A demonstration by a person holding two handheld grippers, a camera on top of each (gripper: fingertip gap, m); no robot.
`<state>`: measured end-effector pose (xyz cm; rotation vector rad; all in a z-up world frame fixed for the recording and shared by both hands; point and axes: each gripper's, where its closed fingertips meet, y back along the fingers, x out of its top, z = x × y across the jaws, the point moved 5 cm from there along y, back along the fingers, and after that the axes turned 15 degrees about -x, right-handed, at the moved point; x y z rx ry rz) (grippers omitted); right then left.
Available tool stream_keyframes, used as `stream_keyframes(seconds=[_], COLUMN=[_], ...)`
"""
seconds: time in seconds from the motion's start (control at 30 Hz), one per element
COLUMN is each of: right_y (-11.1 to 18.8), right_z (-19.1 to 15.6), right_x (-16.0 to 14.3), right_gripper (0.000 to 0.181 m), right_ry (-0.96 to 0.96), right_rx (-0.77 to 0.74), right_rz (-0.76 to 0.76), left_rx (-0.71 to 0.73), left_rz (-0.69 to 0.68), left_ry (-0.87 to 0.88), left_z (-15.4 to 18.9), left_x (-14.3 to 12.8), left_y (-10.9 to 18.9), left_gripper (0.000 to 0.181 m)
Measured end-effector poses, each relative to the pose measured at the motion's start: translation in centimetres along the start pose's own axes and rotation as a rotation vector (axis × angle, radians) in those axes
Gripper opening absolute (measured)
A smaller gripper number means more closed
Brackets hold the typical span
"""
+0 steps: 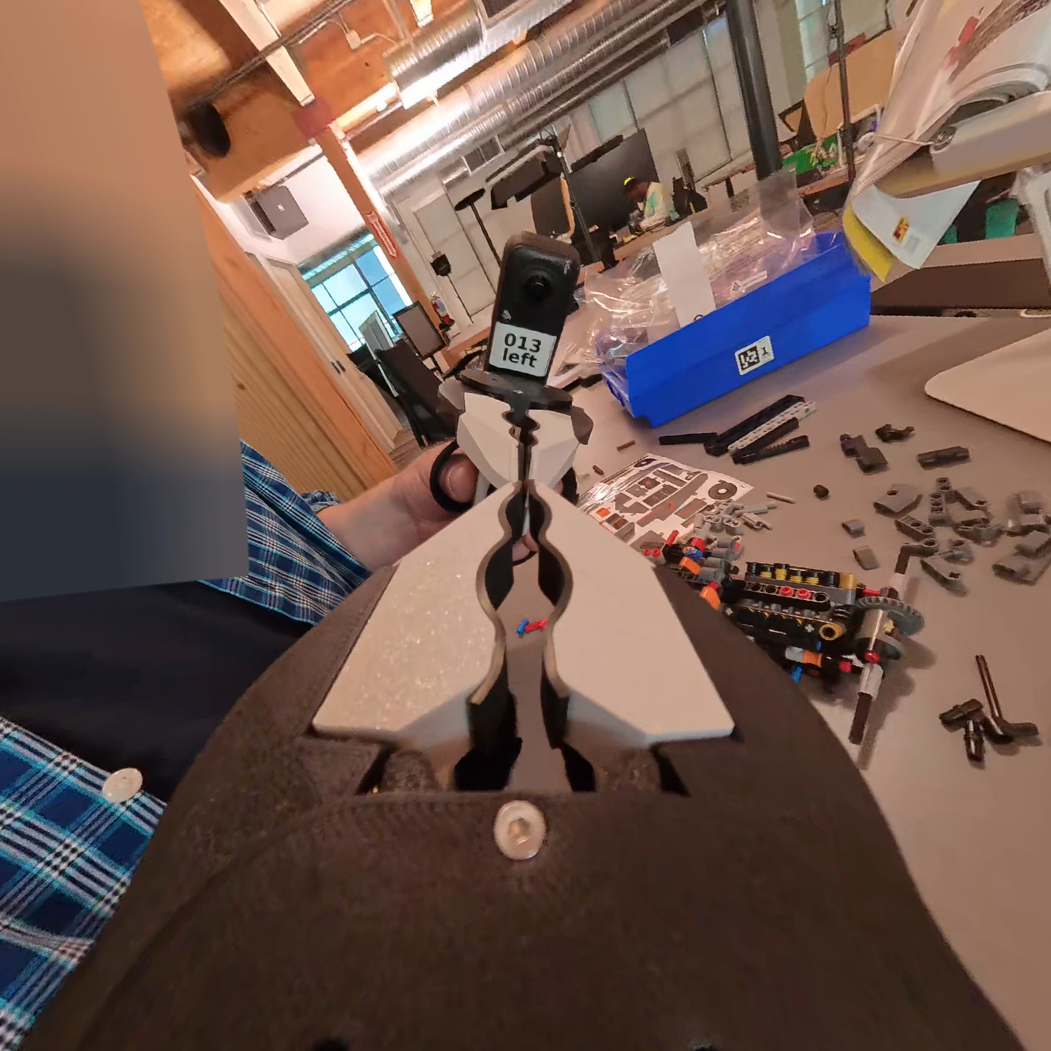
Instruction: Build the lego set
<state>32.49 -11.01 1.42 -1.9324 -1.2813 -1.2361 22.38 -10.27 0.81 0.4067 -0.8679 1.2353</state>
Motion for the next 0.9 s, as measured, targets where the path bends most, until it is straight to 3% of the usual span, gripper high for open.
stream_keyframes(seconds=[0.17,0.23,0.33,0.5,0.73,0.9], right_y=[0.7,1.4,3.3,7.3,14.8,17.6], right_z=[-0.1,-0.3,-0.5,-0.5,2.8,4.7], right_x=[0.0,0.1,0.7,0.4,-0.8,-2.2], right_gripper=[0.0,0.0,0.0,0.0,0.0,0.0], right_ry=[0.012,0.042,0.079,0.096,0.067,0.02], right_rx=[0.002,-0.028,-0.074,-0.155,-0.393,-0.459], right_rz=[0.002,0.019,0.087,0.139,0.182,0.201], left_rx=[0.016,-0.01,0.001,0.028,0.173,0.225], left_rz=[-0.029,-0.035,-0.049,-0.101,-0.407,-0.652], left_ry=[-0.012,-0.018,-0.029,-0.041,-0.101,-0.196], left_z=[-0.3,0.0,-0.2,-1.3,-4.8,-8.1], left_x=[0.0,0.2,0.7,0.9,0.2,-0.2], left_y=[-0.5,-1.2,-2.2,-3.3,-4.9,-8.1], left_gripper=[0.0,0.009,0.032,0.035,0.037,0.04])
